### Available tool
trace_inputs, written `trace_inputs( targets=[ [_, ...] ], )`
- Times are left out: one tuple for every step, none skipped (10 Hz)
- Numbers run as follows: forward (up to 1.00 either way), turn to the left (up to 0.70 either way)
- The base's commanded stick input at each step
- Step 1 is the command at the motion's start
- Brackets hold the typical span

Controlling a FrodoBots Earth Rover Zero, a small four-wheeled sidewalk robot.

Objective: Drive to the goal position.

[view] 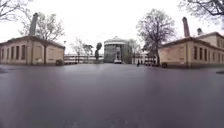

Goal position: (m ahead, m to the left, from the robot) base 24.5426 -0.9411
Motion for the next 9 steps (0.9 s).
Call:
trace_inputs(
  targets=[
    [0.85, 0.00],
    [0.85, 0.00],
    [0.85, 0.00],
    [0.85, 0.00],
    [0.85, 0.00],
    [0.85, 0.00],
    [0.85, 0.00],
    [0.85, 0.00],
    [0.85, 0.00]
  ],
)
